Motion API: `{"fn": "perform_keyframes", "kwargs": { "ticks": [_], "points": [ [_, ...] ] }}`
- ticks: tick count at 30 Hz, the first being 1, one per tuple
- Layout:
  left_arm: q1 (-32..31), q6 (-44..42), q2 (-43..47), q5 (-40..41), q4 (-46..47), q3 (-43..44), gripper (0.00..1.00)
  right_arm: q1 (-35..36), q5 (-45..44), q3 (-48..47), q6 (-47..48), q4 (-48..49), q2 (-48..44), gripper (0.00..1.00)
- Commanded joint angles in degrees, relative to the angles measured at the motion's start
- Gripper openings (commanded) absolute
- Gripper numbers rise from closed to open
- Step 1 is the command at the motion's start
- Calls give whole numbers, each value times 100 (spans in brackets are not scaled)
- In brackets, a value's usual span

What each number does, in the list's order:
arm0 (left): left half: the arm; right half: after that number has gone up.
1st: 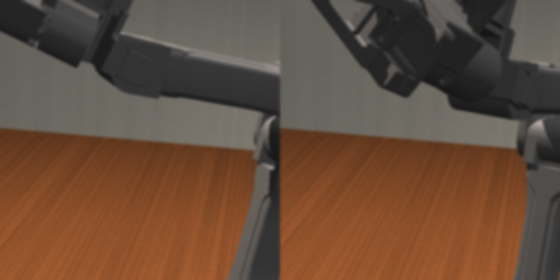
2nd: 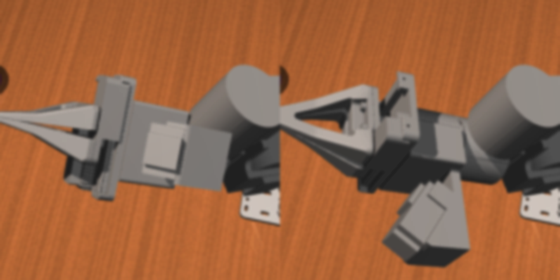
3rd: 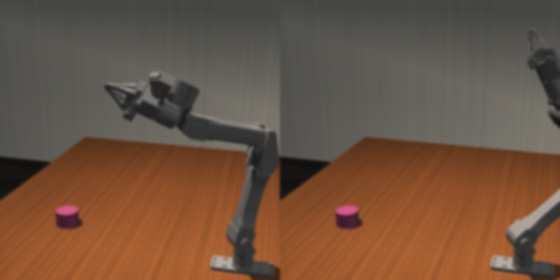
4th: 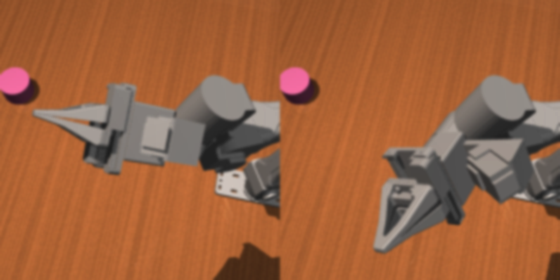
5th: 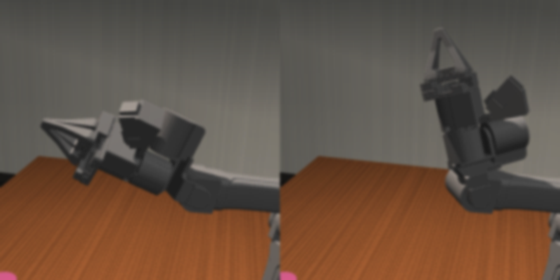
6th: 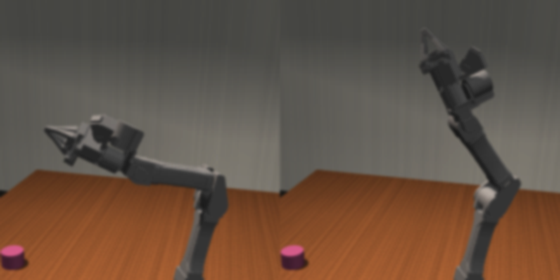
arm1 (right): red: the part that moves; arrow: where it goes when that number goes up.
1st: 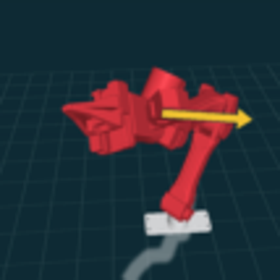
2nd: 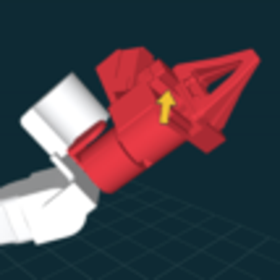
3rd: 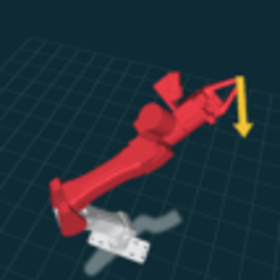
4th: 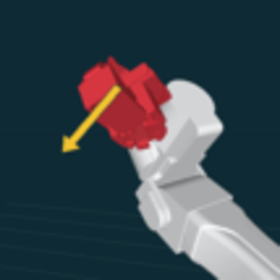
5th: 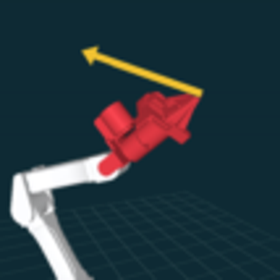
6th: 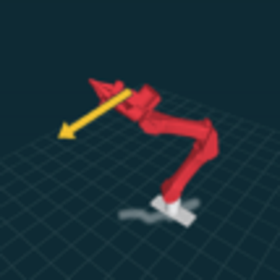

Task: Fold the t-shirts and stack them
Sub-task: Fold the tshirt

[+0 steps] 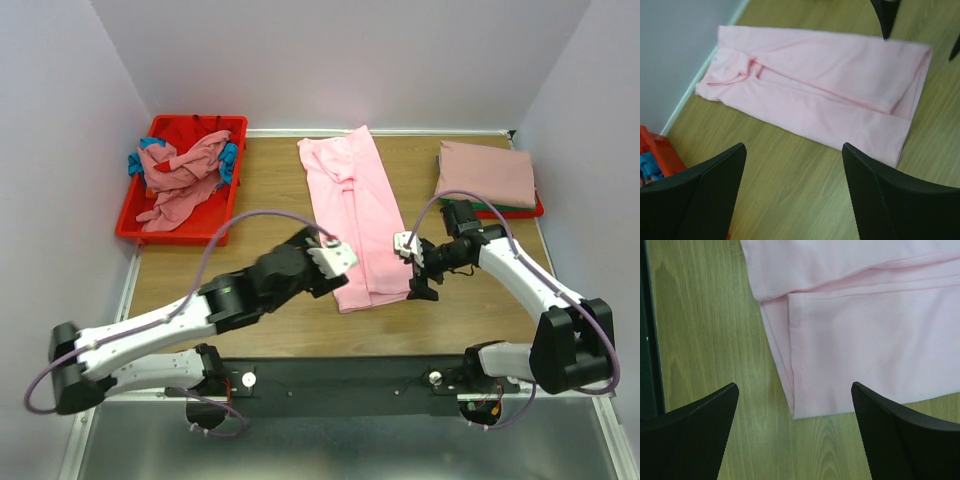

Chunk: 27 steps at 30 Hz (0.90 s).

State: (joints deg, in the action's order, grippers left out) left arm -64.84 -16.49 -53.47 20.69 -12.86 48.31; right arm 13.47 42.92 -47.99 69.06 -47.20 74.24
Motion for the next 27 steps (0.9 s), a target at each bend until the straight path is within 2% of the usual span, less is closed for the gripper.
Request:
{"fn": "perform_keyframes", "kwargs": {
  "ticks": [1,4,7,9,12,15,18,27],
  "points": [
    [-46,-512,-936,-828,-226,81,81,129,-99,-62,28,27,-119,100],
    [-55,-811,-867,-1075,142,-277,79,147,-266,175,266,27,-348,100],
    [-99,-1329,-621,-1680,712,-1155,79,147,-398,360,477,35,-436,100],
    [-125,-1453,-681,-1691,1004,-1341,79,147,-424,413,538,105,-428,100],
    [-126,-1436,-1093,-1603,1260,-1272,79,147,-468,360,433,158,-279,100],
    [-126,-1410,-2163,-1743,1260,-895,75,138,-512,273,302,185,-190,100],
    [-143,-1383,-2797,-1867,1260,-622,73,120,-574,255,205,220,-252,100],
    [-222,-1357,-2958,-2376,1541,-648,73,-64,-592,352,205,246,-331,100]
  ]
}}
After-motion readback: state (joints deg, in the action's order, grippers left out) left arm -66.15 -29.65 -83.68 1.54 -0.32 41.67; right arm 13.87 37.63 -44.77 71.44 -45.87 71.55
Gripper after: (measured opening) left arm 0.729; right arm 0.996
